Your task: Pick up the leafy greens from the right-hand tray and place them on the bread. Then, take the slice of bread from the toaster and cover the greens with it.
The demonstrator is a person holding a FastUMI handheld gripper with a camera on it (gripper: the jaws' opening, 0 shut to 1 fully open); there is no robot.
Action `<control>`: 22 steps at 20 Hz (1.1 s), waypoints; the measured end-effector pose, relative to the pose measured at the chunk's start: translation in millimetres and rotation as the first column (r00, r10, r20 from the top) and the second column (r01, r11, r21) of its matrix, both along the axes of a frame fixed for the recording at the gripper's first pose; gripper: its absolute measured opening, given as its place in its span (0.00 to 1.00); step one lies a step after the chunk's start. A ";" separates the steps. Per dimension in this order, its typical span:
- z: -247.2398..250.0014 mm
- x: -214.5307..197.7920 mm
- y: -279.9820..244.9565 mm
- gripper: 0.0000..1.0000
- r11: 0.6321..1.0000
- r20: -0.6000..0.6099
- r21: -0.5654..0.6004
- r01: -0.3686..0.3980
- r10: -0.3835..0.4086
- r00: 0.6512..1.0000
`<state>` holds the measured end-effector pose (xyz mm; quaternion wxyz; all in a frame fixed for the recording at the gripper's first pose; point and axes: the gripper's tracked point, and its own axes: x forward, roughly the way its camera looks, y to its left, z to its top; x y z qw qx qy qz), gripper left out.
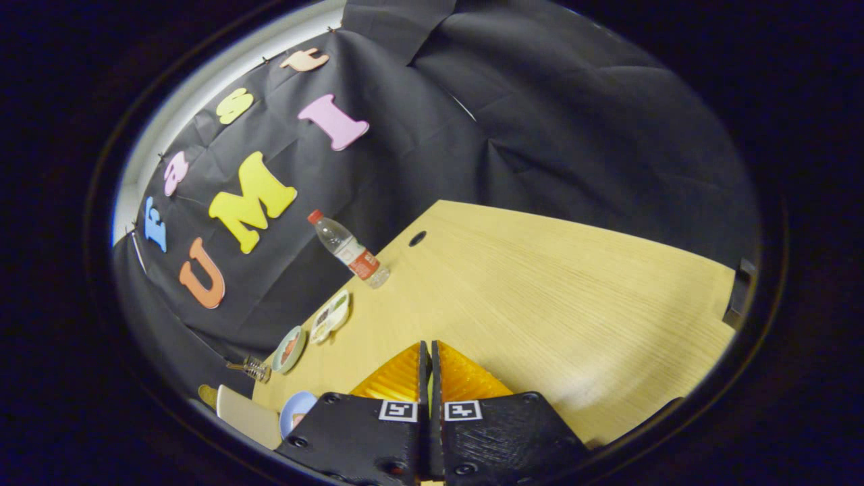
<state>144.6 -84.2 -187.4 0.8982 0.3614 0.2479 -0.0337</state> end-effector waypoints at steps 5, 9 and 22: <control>53.5 -11.2 28.7 0.00 1.000 0.099 -0.006 -0.030 0.030 0.995; 87.9 -19.2 62.7 0.00 0.997 0.157 -0.036 -0.061 0.066 0.985; 121.8 -29.9 282.1 0.00 0.950 0.265 -0.045 -0.308 0.309 0.913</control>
